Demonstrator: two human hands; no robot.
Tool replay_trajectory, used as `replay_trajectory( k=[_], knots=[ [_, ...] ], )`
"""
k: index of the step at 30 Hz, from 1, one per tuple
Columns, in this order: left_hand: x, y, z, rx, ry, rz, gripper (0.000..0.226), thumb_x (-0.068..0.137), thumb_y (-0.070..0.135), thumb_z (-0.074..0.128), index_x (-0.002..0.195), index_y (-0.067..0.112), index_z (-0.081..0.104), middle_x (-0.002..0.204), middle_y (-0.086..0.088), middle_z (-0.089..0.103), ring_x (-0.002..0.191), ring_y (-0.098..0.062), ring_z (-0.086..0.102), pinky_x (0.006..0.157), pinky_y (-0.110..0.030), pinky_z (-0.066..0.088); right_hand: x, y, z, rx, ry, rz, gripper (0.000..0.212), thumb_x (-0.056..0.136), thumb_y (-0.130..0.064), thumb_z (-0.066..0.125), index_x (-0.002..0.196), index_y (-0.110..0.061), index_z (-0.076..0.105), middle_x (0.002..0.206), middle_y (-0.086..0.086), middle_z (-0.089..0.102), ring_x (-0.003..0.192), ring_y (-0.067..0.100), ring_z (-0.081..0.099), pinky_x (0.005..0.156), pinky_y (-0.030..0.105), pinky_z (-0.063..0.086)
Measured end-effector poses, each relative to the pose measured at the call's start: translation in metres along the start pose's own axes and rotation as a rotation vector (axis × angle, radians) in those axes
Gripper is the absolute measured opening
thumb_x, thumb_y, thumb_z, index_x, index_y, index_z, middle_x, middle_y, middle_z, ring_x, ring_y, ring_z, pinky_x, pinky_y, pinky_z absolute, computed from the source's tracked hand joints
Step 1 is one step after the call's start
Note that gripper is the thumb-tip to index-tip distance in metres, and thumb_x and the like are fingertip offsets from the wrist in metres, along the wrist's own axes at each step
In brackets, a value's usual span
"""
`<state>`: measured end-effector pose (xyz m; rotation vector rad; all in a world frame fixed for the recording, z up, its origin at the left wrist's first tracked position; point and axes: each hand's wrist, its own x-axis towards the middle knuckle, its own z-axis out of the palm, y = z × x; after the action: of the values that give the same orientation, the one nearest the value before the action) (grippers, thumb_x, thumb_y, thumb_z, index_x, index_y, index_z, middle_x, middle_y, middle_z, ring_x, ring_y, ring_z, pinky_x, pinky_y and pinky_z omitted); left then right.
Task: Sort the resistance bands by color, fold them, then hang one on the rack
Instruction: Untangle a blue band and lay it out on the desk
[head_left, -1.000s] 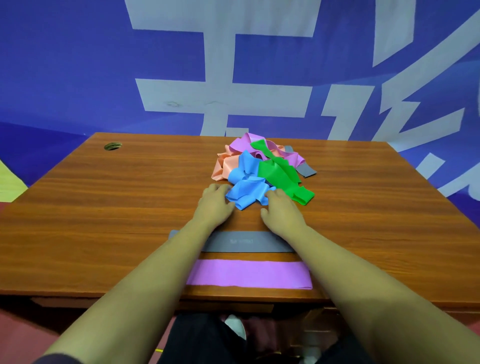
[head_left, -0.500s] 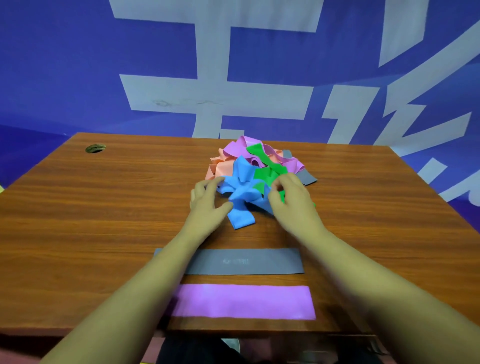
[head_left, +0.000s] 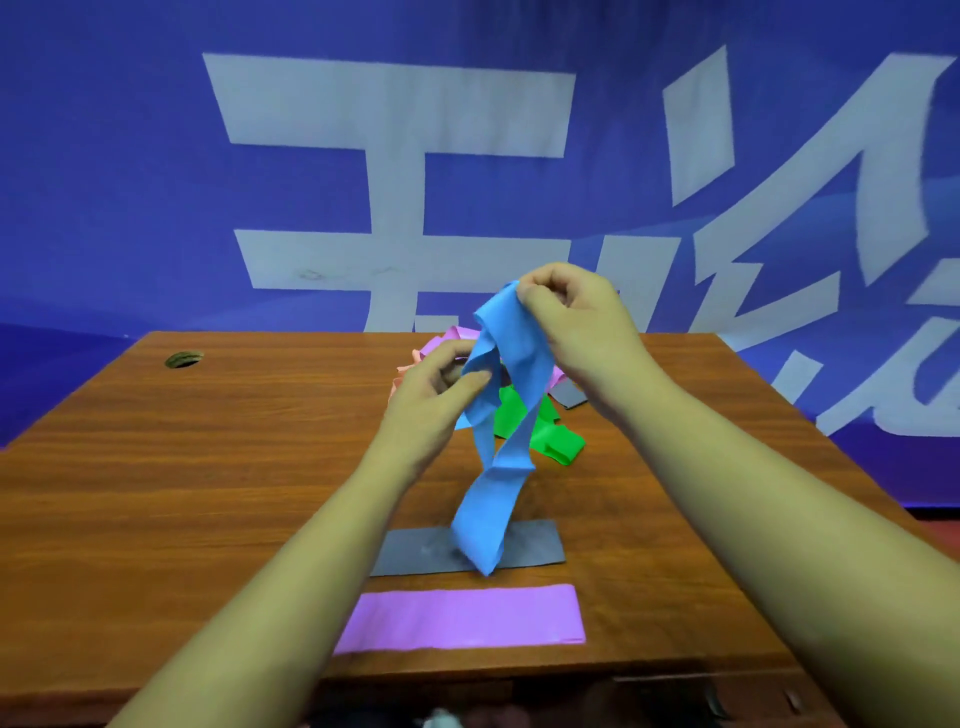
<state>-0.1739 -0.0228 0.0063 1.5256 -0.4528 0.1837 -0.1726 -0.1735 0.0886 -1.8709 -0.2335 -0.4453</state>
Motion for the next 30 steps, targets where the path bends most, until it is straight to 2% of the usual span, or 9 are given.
replay_trajectory(
  k=[4,6,9,11,15,18,22,27,30],
  knots=[
    [-0.012,0.012,0.007,-0.041,0.062,-0.037,0.030,0.091,-0.007,0.054,0.109,0.017,0.048,0.090,-0.018,0.072,0.077,-0.026,0.072,0.070,-0.035,0.056,-0.005,-0.005,-0.009,0.021,0.079,0.097,0.017,0.087,-0.013,0.055,0.072,-0.012,0.064,0.070,0.006,0.053,0.067,0.016,0.045,0.062,0.032,0.036],
    [-0.023,0.011,0.010,-0.014,0.076,0.008,0.041,0.090,-0.008,0.056,0.109,0.024,0.040,0.103,-0.016,0.067,0.071,-0.018,0.071,0.068,-0.026,0.053,-0.008,-0.010,-0.012,0.029,0.108,0.135,0.015,0.085,-0.011,0.054,0.073,-0.007,0.063,0.068,0.007,0.048,0.066,0.016,0.040,0.060,0.031,0.032],
    [-0.039,0.003,0.017,0.109,0.093,0.071,0.033,0.089,0.011,0.059,0.105,0.036,0.045,0.108,-0.009,0.062,0.072,-0.034,0.064,0.073,-0.043,0.052,-0.012,-0.017,-0.010,0.053,0.101,0.182,0.014,0.084,-0.011,0.054,0.071,-0.011,0.055,0.066,0.009,0.038,0.065,0.019,0.033,0.054,0.029,0.025],
    [-0.049,0.003,0.024,0.139,0.037,0.063,0.008,0.093,0.022,0.052,0.099,0.027,0.056,0.094,-0.009,0.057,0.080,-0.021,0.058,0.080,-0.036,0.048,-0.015,-0.021,-0.008,0.072,0.106,0.208,0.013,0.084,-0.010,0.055,0.071,-0.010,0.052,0.068,0.010,0.032,0.067,0.021,0.028,0.055,0.029,0.022],
    [-0.060,0.004,0.035,0.087,-0.085,-0.048,0.025,0.090,0.038,0.057,0.105,0.019,0.065,0.106,-0.003,0.066,0.100,-0.003,0.060,0.092,-0.017,0.047,-0.020,-0.023,-0.004,0.229,0.121,0.335,0.019,0.083,-0.007,0.053,0.066,-0.011,0.045,0.072,0.011,0.026,0.069,0.028,0.026,0.058,0.036,0.026],
    [-0.060,0.006,0.037,0.212,-0.015,0.008,0.009,0.087,0.017,0.071,0.086,0.024,0.064,0.086,0.009,0.064,0.082,0.002,0.060,0.076,-0.013,0.046,-0.022,-0.021,-0.005,0.355,0.092,0.421,0.018,0.084,-0.003,0.052,0.070,-0.010,0.044,0.075,0.013,0.032,0.071,0.029,0.034,0.066,0.041,0.037],
    [-0.053,0.018,0.036,0.138,0.130,-0.026,0.021,0.087,0.009,0.070,0.072,0.015,0.057,0.081,-0.003,0.053,0.070,-0.003,0.048,0.070,-0.013,0.039,-0.032,-0.017,-0.021,0.402,0.014,0.426,0.013,0.093,-0.010,0.056,0.082,-0.005,0.058,0.078,0.020,0.059,0.070,0.032,0.064,0.071,0.040,0.059],
    [-0.038,0.039,0.026,-0.027,0.127,-0.068,0.009,0.095,0.010,0.059,0.096,0.006,0.067,0.074,0.004,0.065,0.065,-0.005,0.058,0.062,-0.015,0.044,-0.064,0.009,-0.027,0.325,-0.277,0.533,0.041,0.094,-0.041,0.058,0.109,-0.004,0.067,0.098,0.019,0.072,0.082,0.022,0.068,0.085,0.041,0.055],
    [-0.030,0.046,0.024,-0.048,0.099,-0.097,0.009,0.094,0.008,0.059,0.093,0.007,0.068,0.073,0.001,0.067,0.062,-0.008,0.059,0.062,-0.018,0.046,-0.086,0.021,-0.022,0.426,-0.354,0.526,0.034,0.098,-0.036,0.054,0.114,-0.011,0.069,0.106,0.015,0.072,0.094,0.026,0.066,0.086,0.040,0.049]
  ],
)
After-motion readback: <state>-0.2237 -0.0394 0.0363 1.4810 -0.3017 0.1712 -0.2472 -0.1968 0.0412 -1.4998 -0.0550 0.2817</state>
